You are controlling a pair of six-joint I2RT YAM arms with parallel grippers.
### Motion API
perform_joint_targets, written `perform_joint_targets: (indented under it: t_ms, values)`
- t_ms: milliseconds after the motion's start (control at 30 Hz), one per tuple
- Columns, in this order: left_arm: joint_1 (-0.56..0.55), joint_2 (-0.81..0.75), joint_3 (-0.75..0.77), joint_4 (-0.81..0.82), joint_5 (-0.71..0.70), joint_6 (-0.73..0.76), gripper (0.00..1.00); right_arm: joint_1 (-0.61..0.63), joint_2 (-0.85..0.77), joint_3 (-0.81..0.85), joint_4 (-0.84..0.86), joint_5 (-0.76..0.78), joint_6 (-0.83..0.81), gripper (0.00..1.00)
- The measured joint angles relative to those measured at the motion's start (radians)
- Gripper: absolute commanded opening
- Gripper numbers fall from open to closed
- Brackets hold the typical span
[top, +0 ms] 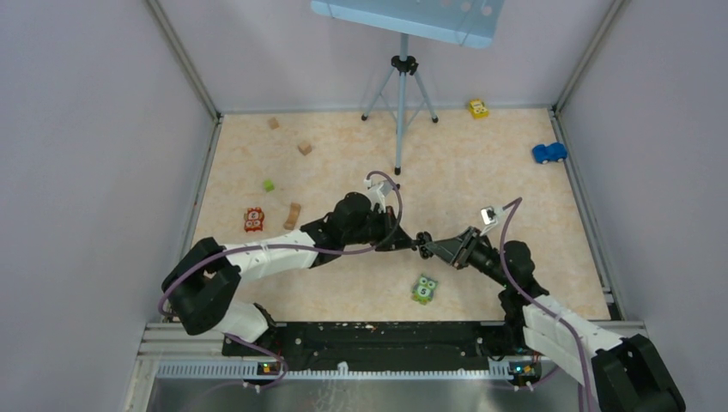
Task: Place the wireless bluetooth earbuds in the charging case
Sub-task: Insert the right earbud into the right side groove of the charging case.
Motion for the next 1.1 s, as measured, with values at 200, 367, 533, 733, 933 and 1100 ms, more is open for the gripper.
perform_joint_targets:
  t_ms: [200, 367, 533, 733, 933, 1100]
  values:
    - [-0.002, -0.030, 0.000, -0.029, -0.039, 0.021, 0.00, 0.000, -0.011, 0.000, -0.040, 0.005, 0.004, 0.06]
    - [-0.039, -0.036, -0.014, -0.006, -0.083, 0.005, 0.00, 0.000, -0.016, 0.000, -0.047, 0.043, 0.034, 0.06]
    - [-0.082, -0.036, -0.124, 0.104, -0.149, -0.071, 0.00, 0.005, -0.030, 0.000, -0.068, 0.110, 0.087, 0.06]
    - [-0.084, -0.036, -0.147, 0.192, -0.180, -0.119, 0.00, 0.011, -0.050, 0.000, -0.084, 0.135, 0.115, 0.06]
    - [-0.101, -0.011, -0.151, 0.309, -0.192, -0.171, 0.00, 0.011, -0.061, 0.000, -0.085, 0.145, 0.135, 0.05]
    - [-0.125, 0.034, -0.151, 0.332, -0.209, -0.206, 0.00, 0.011, -0.062, 0.000, -0.087, 0.146, 0.142, 0.06]
